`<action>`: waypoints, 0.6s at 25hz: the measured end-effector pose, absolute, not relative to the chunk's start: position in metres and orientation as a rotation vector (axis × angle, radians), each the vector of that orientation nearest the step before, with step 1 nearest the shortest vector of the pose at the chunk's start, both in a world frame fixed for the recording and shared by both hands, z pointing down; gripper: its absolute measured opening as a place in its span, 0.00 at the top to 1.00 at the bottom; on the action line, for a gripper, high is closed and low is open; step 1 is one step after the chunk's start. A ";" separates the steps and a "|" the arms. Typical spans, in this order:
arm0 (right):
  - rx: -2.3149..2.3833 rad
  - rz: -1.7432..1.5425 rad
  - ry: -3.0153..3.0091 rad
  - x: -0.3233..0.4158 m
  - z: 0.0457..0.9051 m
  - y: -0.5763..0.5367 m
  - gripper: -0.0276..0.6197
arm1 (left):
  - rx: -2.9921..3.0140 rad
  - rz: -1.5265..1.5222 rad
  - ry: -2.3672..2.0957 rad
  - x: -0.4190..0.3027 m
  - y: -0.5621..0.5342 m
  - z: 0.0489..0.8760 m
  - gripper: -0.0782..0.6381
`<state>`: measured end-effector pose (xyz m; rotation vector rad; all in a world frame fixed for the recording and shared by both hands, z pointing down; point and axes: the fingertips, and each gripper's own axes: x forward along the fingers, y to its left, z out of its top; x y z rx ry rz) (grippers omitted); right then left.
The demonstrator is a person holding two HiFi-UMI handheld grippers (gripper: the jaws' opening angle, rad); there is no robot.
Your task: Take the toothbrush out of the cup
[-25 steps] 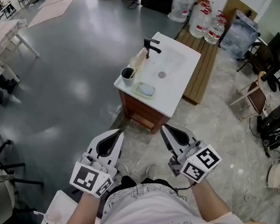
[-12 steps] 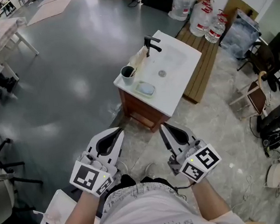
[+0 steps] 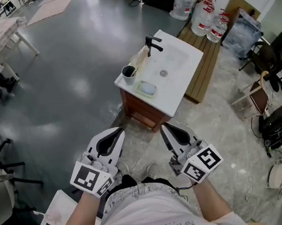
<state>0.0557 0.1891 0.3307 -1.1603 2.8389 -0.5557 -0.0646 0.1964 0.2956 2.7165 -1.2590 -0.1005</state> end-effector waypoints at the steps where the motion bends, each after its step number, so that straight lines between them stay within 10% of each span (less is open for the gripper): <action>1: -1.161 -0.555 2.837 0.056 0.331 0.188 0.93 | 2.716 -0.101 -1.259 -0.065 0.196 0.296 0.86; 15: -1.168 -0.544 2.835 0.055 0.329 0.191 0.88 | 2.717 -0.094 -1.258 -0.065 0.199 0.297 0.80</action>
